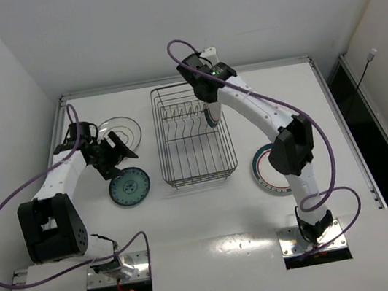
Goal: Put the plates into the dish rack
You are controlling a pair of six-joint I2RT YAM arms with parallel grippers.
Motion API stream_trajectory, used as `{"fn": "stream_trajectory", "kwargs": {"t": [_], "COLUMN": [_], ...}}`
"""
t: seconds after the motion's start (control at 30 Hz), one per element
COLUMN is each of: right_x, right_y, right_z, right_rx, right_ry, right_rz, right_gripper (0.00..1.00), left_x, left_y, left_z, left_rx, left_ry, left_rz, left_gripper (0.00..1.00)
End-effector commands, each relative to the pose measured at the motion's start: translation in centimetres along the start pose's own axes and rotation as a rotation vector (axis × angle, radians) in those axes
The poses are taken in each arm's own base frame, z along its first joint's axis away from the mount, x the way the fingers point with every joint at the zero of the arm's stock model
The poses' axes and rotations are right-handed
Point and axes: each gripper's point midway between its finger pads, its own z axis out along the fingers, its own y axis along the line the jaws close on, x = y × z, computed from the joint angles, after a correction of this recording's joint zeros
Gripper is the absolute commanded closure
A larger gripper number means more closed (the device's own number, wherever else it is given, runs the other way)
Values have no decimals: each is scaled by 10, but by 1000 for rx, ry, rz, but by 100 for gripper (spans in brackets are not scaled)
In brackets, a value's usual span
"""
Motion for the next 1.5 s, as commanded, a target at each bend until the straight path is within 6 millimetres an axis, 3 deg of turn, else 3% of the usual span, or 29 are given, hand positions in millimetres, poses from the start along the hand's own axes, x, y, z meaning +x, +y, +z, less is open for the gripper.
{"fn": "stream_trajectory", "kwargs": {"t": [0.0, 0.23, 0.37, 0.47, 0.5, 0.57, 0.73, 0.8, 0.87, 0.9, 0.97, 1.0, 1.03, 1.07, 1.1, 1.13, 1.17, 1.3, 1.33, 1.47], "right_x": [20, 29, 24, 22, 16, 7, -15, -26, -23, -8, 14, 54, 58, 75, 112, 122, 148, 201, 202, 249], "right_y": [19, 32, 36, 37, 34, 32, 5, -24, -46, -78, -98, -102, -129, -141, -140, -170, -176, -214, -222, -226], "right_z": [13, 9, 5, 5, -3, -10, -39, -55, -63, -64, -63, -41, -47, -40, -28, -20, -14, 3, 5, 11], "right_rx": [0, -34, -64, -91, -107, -147, -233, -247, -253, -220, -269, -271, -338, -356, -420, -393, -391, -320, -303, -275], "right_ry": [42, 64, 60, 73, 65, 60, 66, 63, 82, 122, 174, 244, 239, 272, 354, 358, 424, 525, 525, 628], "right_rz": [-56, -71, -56, -40, -29, -12, 37, 69, 91, 118, 169, 171, 270, 322, 356, 442, 467, 514, 539, 615], "right_gripper": [99, 97, 95, 86, 73, 65, 44, 41, 32, 30, 30, 30, 30, 30, 30, 29, 28, 26, 26, 25], "left_x": [-6, -6, -6, -6, -6, -8, -11, -10, -13, -13, -14, -16, -16, -17, -17, -17, -15, -10, -12, -13], "left_y": [-12, -12, -12, -12, -12, -13, -12, -10, -13, -12, -14, -15, -15, -15, -17, -17, -15, -9, -10, -10], "left_z": [-12, -12, -12, -12, -12, -12, -10, -8, -10, -7, -7, -7, -7, -5, -5, -5, -3, 3, 4, 6], "left_rx": [22, 22, 22, 22, 22, 27, 32, 28, 33, 29, 41, 46, 46, 47, 55, 55, 54, 43, 48, 53], "left_ry": [-35, -35, -35, -35, -35, -42, -42, -35, -43, -36, -39, -47, -47, -48, -43, -43, -42, -24, -32, -39], "left_rz": [37, 37, 37, 46, 46, 49, 42, 38, 43, 39, 43, 47, 47, 48, 39, 39, 38, 29, 33, 28], "left_gripper": [26, 26, 26, 26, 26, 26, 26, 26, 26, 26, 26, 26, 26, 26, 26, 26, 26, 26, 26, 26]}}
